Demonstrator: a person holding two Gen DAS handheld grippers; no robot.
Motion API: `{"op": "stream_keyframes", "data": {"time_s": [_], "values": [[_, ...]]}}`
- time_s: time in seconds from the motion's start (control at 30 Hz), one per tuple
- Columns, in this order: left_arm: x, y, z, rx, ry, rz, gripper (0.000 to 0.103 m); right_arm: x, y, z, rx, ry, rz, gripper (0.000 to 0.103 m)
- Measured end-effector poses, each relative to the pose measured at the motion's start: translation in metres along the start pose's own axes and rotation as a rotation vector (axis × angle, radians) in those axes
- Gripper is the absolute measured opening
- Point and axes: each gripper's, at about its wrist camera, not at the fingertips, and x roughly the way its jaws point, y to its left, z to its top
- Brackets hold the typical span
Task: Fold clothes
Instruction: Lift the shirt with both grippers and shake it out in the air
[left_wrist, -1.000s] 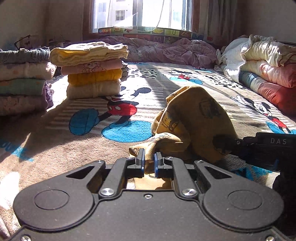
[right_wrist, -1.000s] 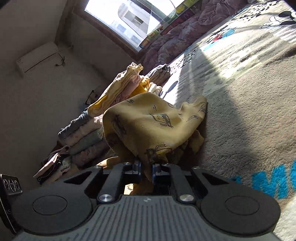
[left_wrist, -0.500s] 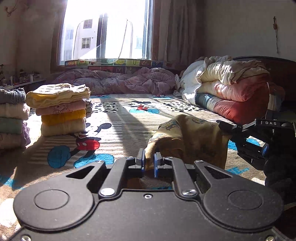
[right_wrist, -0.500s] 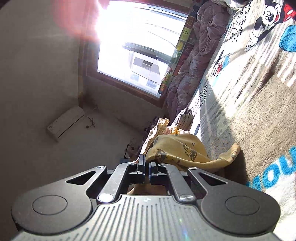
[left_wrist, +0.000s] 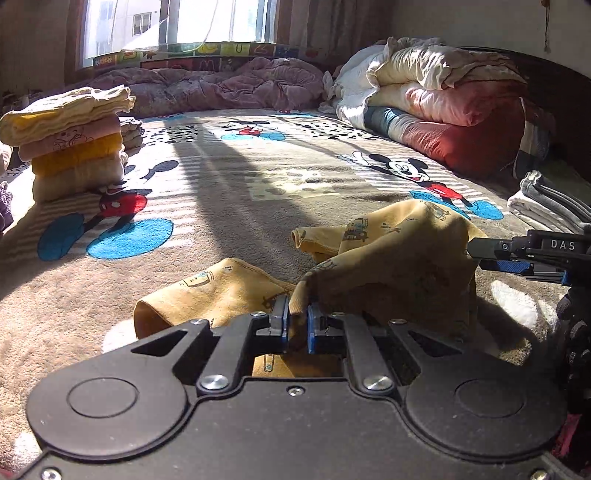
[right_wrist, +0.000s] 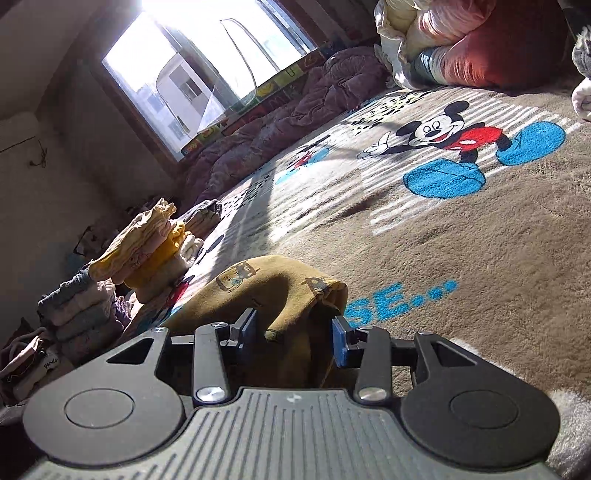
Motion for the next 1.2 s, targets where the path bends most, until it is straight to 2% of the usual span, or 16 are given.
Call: {"op": "stream_keyframes", "data": {"time_s": [0.03, 0.07, 0.1, 0.17, 0.3, 0.4, 0.47, 0.63, 0.87, 0.9, 1.0, 1.03, 1.07, 1.1, 1.13, 1.2], "values": [[0.001, 0.000, -0.001, 0.007, 0.007, 0.002, 0.012, -0.007, 0.006, -0.005, -0.053, -0.003, -0.031, 0.058], [0.001, 0.000, -0.003, 0.024, 0.007, 0.003, 0.022, -0.015, 0.011, -0.009, -0.106, -0.006, -0.062, 0.062], [0.000, 0.000, -0.004, 0.041, 0.008, 0.003, 0.040, -0.022, 0.018, -0.014, -0.177, -0.012, -0.098, 0.068], [-0.004, -0.002, -0.007, 0.079, 0.003, 0.000, 0.059, -0.038, 0.034, -0.024, -0.324, -0.028, -0.145, 0.069], [-0.014, -0.007, -0.011, 0.145, 0.009, -0.045, 0.062, -0.055, 0.070, -0.055, -0.612, -0.025, -0.111, 0.063], [-0.016, -0.013, -0.016, 0.209, 0.030, -0.058, 0.065, -0.049, 0.099, -0.091, -0.845, 0.041, -0.103, 0.057], [-0.014, -0.019, -0.020, 0.261, 0.040, -0.035, 0.066, -0.041, 0.111, -0.109, -0.953, 0.075, -0.125, 0.054], [-0.007, -0.019, -0.027, 0.328, 0.006, 0.064, 0.066, -0.030, 0.120, -0.119, -1.021, 0.065, -0.181, 0.054], [0.003, -0.008, -0.028, 0.316, -0.020, 0.056, 0.060, -0.014, 0.118, -0.132, -1.074, 0.078, -0.226, 0.054], [0.004, -0.006, -0.027, 0.311, -0.025, 0.056, 0.057, -0.015, 0.117, -0.129, -1.059, 0.067, -0.229, 0.051], [0.008, -0.005, -0.028, 0.325, -0.029, 0.066, 0.053, -0.019, 0.113, -0.121, -1.013, 0.034, -0.237, 0.027], [0.010, -0.007, -0.029, 0.338, -0.027, 0.067, 0.051, -0.021, 0.111, -0.118, -0.998, 0.023, -0.240, 0.023], [0.010, -0.008, -0.030, 0.355, -0.023, 0.060, 0.047, -0.022, 0.110, -0.115, -0.983, 0.012, -0.242, 0.021], [0.010, -0.010, -0.031, 0.370, -0.026, 0.057, 0.035, -0.023, 0.108, -0.112, -0.967, 0.001, -0.245, 0.014], [0.009, -0.012, -0.031, 0.382, -0.030, 0.061, 0.030, -0.025, 0.107, -0.109, -0.952, -0.010, -0.247, 0.012], [0.008, -0.013, -0.031, 0.389, -0.038, 0.063, 0.016, -0.027, 0.104, -0.104, -0.922, -0.031, -0.253, 0.010]]}}
